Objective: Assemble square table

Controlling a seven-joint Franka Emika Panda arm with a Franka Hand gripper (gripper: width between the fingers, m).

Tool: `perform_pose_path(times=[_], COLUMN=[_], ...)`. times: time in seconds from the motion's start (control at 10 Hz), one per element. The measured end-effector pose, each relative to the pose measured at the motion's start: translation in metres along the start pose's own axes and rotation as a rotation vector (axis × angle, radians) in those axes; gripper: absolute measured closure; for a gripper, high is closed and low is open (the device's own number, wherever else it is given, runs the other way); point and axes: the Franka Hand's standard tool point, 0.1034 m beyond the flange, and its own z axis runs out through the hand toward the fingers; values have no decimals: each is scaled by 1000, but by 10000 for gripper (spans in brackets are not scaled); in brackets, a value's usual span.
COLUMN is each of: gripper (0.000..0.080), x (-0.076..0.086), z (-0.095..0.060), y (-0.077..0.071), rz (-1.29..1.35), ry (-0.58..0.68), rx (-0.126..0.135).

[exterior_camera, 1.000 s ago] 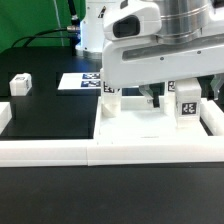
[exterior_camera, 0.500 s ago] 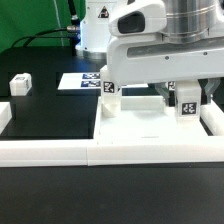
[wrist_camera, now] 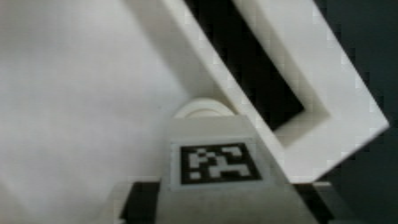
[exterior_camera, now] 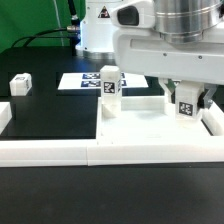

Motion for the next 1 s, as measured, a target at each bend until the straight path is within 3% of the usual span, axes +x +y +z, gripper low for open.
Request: perform_pose_path(times=[0.2, 0.3, 0.4, 0.6, 0.9, 1.0], gripper=[512, 511, 511, 511, 511, 511], x=[-8, -11, -11, -15, -33, -32], z=[2, 3, 3, 4, 9, 9], y=[-7, -12, -11, -9, -24, -24], rz=[129, 290, 395, 663, 906, 929], ry=[49, 61, 70, 81, 57, 58], rx=[36, 67, 82, 142, 163, 169])
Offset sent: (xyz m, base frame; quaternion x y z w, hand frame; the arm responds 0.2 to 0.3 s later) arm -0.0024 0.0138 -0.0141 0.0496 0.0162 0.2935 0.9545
